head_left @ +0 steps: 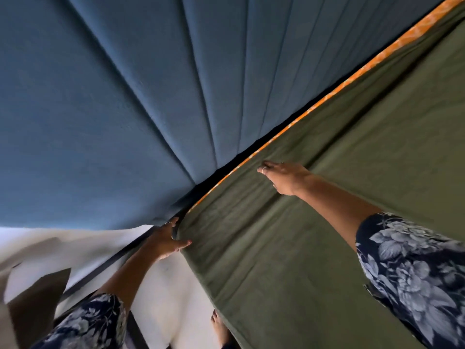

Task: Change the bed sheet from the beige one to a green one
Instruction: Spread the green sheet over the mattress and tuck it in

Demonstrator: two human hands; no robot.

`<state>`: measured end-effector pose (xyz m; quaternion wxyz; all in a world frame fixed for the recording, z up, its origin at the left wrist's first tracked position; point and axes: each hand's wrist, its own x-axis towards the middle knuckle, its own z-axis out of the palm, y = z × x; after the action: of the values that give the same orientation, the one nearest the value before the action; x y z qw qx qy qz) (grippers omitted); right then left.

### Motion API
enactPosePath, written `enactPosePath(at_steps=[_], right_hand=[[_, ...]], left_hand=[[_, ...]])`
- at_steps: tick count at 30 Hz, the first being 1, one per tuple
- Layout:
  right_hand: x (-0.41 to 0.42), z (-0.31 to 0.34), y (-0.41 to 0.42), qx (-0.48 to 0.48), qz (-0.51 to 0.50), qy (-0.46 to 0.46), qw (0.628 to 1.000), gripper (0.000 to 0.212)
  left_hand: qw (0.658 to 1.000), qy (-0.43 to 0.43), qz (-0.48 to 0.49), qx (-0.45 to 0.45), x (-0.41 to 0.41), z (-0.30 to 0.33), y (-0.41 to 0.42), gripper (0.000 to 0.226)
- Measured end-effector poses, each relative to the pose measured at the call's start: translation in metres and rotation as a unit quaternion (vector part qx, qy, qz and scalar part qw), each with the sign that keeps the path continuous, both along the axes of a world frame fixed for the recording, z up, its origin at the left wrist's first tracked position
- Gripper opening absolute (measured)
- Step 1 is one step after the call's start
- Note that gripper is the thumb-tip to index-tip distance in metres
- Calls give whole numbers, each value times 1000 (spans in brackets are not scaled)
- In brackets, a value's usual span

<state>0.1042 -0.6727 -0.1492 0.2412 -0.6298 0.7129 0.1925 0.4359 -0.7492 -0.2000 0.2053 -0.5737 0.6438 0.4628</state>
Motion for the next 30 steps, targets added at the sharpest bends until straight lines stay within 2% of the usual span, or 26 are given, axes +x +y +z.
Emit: enactPosePath(at_steps=[3, 6, 9, 11, 14, 15, 17, 20, 23, 24, 26, 27, 28, 30], right_hand=[[-2, -18, -21, 23, 6, -13, 1000, 82], [0, -30, -34, 53, 15, -27, 998, 101], [10, -35, -45, 61, 18, -17, 998, 110], [13, -35, -50, 64, 24, 14, 998, 113], [15, -40, -55, 79, 24, 31, 996, 117], [16, -42, -58, 77, 36, 39, 996, 119], [17, -43, -60, 76, 62, 45, 994, 121], [22, -42, -63, 75, 81, 43, 993, 113], [30, -35, -63, 65, 90, 35, 993, 102], [32, -32, -61, 72, 98, 42, 992, 97], [36, -25, -53, 92, 104, 76, 987, 76], [37, -22, -48, 98, 90, 93, 987, 62], [38, -18, -44, 98, 58, 101, 988, 51], [35, -6, -39, 70, -54, 76, 993, 41]], left_hand=[[996, 18, 46, 75, 2, -21, -5, 82], [992, 23, 72, 105, 7, -35, -4, 71], [988, 17, 76, 131, 13, -46, -4, 74], [994, 6, 31, 102, 13, -40, -7, 65], [989, -19, -132, 65, 18, -36, -9, 84], [981, -44, -185, 49, 20, -34, -10, 83], [959, -85, -271, -3, 17, -25, -9, 65], [912, -103, -382, -105, 13, -5, -7, 56], [884, -114, -412, -191, 19, 15, -6, 67], [879, -117, -407, -219, 22, 22, -6, 62], [868, -99, -392, -288, 26, 32, -3, 36], [858, -84, -389, -325, 26, 40, -1, 22], [852, -95, -391, -335, 24, 48, 0, 18], [844, -65, -361, -392, 23, 53, 1, 31]])
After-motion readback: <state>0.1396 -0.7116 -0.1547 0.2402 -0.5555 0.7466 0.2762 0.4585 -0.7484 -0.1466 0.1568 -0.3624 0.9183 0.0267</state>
